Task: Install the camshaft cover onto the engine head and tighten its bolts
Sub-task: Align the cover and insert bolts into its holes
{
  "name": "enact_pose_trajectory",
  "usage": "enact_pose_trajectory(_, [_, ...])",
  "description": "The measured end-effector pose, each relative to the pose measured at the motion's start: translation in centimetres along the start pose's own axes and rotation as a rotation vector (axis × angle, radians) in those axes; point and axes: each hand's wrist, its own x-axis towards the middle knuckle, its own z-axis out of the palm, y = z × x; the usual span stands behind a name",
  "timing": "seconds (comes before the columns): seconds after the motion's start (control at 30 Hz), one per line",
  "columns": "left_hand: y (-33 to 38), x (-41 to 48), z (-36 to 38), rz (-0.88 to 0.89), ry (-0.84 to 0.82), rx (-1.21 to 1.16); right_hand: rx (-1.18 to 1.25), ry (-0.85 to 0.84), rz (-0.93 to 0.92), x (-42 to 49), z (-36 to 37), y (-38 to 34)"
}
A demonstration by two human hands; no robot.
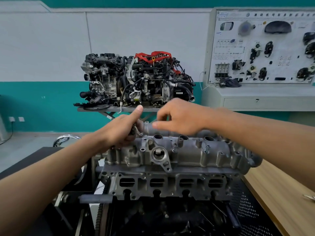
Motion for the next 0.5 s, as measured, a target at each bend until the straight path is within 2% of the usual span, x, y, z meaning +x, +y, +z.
enact_pose_trajectory(0.13, [0.6,0.8,-0.6,-0.019,0.052,-0.18,0.182,0.114,-0.065,2.9,-0.2,-3.6])
enact_pose_trajectory(0.27, [0.5,0.7,-1.7,-0.003,0.006,-0.329,0.295,0.171,0.011,4.8,0.4,-4.9])
enact_pose_trajectory(0.5, [0.3,-0.2,-3.5,0.013,-0.008,-0.355,0.493,0.222,0.034,6.7,1.7,-5.7])
